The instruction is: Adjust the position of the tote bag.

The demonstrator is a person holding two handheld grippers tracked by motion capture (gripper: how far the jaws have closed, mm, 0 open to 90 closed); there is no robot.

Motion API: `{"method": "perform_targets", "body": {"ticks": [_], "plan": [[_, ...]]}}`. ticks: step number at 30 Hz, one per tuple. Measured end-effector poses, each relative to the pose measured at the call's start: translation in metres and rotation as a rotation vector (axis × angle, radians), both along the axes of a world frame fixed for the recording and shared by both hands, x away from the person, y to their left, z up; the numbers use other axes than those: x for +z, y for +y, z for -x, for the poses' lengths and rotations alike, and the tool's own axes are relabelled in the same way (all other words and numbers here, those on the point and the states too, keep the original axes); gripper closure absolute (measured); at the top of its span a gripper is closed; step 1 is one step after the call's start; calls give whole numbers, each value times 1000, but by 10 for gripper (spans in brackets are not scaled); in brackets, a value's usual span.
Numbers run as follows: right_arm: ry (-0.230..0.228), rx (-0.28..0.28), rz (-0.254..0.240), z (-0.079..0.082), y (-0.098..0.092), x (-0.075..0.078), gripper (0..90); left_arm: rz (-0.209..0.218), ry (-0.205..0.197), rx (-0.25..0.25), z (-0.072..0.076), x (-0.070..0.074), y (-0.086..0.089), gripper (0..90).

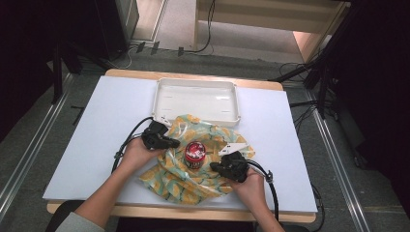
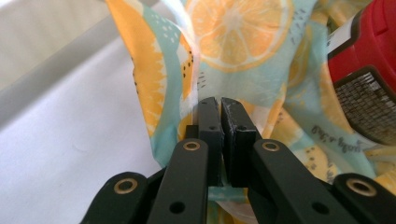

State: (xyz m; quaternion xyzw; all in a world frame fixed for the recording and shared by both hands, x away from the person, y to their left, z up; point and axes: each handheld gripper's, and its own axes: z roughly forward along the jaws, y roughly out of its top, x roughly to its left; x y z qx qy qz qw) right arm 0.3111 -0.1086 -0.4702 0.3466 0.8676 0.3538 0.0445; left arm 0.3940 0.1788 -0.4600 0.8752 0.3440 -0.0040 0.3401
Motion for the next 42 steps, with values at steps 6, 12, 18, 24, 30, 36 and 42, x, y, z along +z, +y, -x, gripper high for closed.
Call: {"method": "perform_targets", "body": {"ticks": [6,12,18,24,30,36,42], "plan": [[4,16,10,10,-4,1,900,-1,-10,17,-2,0,6,881],[10,22,-33,6,-4,4,898,32,-4,-8,0,5,3,871],[-8,19,-42,5,0,8,881,65,-20,-36,2,16,4,865],[-12,2,-88,3,-6,14,860,85,-41,-48,6,29,4,850],[-23,-12,-119,2,-14,21,779,135,-63,-59,12,42,5,777],[-44,10,-119,7,-18,25,643,157,-79,-96,19,55,3,640],[-42,11,-128,10,-23,29,574,180,-103,-134,27,61,0,489]]}}
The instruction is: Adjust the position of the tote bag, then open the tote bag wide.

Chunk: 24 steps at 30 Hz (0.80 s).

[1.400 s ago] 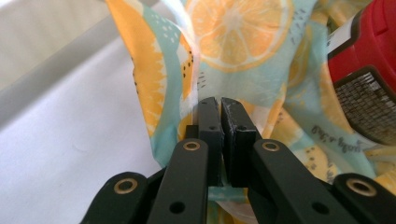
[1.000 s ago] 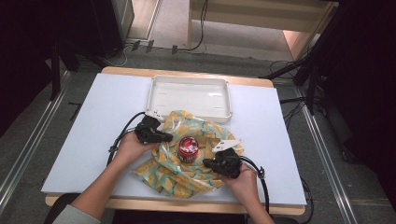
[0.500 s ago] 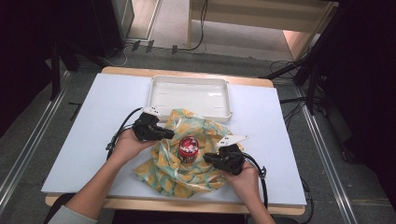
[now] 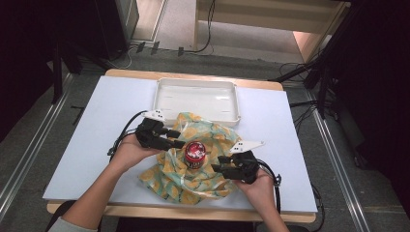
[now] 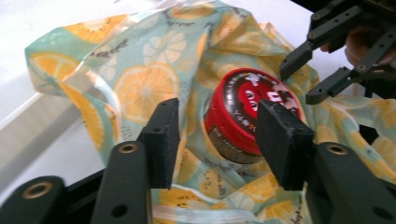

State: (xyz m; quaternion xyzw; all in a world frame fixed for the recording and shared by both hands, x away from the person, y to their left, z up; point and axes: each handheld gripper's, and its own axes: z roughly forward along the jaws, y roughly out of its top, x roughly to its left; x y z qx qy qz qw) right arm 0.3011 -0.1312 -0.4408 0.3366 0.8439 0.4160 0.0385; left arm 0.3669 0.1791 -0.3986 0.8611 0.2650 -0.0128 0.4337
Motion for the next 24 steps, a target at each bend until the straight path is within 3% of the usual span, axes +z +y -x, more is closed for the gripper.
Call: {"method": "perform_targets", "body": {"ticks": [2,8,18,24], "plan": [[-5,-3,3,1,-1,0,561,19,-3,-25,3,3,-1,450],[6,-8,-3,0,-5,0,517,0,-23,-58,12,6,-7,397],[15,-17,-27,2,-11,2,493,17,25,-92,16,-2,-17,271],[15,-25,-29,1,-13,2,496,-7,26,-106,18,-10,-24,193]]}}
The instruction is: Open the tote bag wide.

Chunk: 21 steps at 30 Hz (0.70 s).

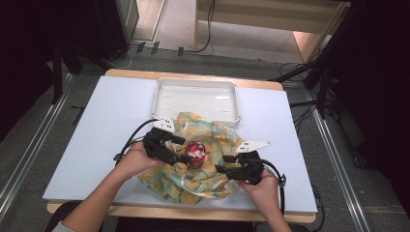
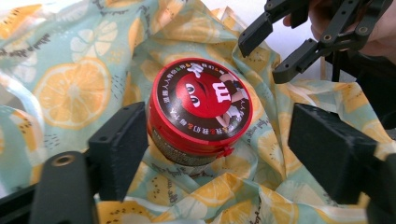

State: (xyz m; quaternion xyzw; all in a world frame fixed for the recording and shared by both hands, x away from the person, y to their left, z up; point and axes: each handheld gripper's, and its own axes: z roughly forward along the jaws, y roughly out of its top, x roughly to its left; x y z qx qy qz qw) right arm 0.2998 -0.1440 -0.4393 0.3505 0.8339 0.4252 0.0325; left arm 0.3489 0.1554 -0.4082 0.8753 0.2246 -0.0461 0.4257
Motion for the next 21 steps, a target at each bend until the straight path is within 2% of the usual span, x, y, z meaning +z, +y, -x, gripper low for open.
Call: {"method": "perform_targets", "body": {"ticks": [4,7,12,16,21], "plan": [[3,-7,1,-2,-1,-2,498,-15,-11,-21,2,-5,-8,155],[9,-10,1,-2,-1,-3,499,-26,-36,-12,3,-8,-13,141],[6,-9,-4,-1,0,-3,503,-39,-29,-9,-2,-18,-17,145],[8,-12,-22,-1,2,-3,508,-25,-8,3,-5,-25,-20,145],[9,-7,-23,-1,4,-5,507,-29,-18,17,-6,-31,-25,144]]}}
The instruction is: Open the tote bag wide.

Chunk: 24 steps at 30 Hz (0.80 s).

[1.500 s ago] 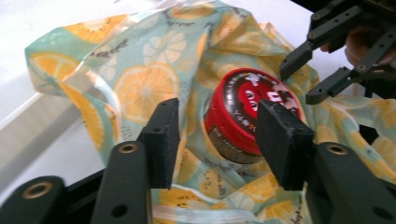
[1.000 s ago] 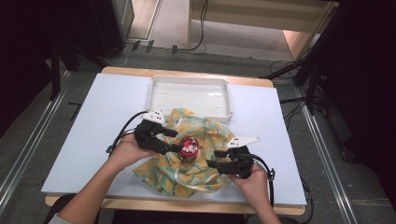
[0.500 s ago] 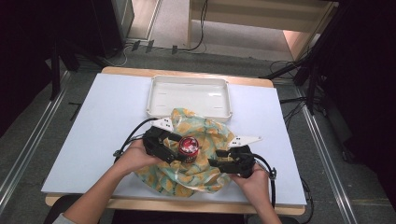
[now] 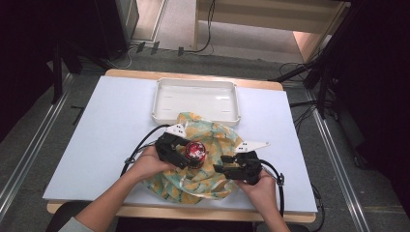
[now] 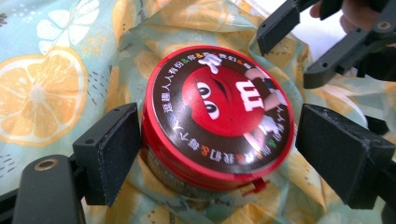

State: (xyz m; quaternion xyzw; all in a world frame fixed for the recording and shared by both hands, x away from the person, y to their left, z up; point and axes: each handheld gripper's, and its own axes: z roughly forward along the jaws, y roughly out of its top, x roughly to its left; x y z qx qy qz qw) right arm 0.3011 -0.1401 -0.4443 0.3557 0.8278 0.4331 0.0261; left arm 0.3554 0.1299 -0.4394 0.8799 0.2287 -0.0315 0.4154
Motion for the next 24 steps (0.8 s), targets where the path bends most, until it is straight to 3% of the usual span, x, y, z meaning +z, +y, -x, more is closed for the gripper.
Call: {"method": "perform_targets", "body": {"ticks": [10,15,20,24], "plan": [[6,-5,-10,-2,-3,-2,506,-46,-42,21,1,-14,-9,178],[12,-7,-16,-2,-4,-3,506,-30,-66,29,2,-16,-11,190],[16,-3,-17,-2,-3,-5,505,-58,-136,42,8,-9,-11,235],[19,4,-18,-3,-2,-5,507,-42,-94,53,5,-6,-7,252]]}}
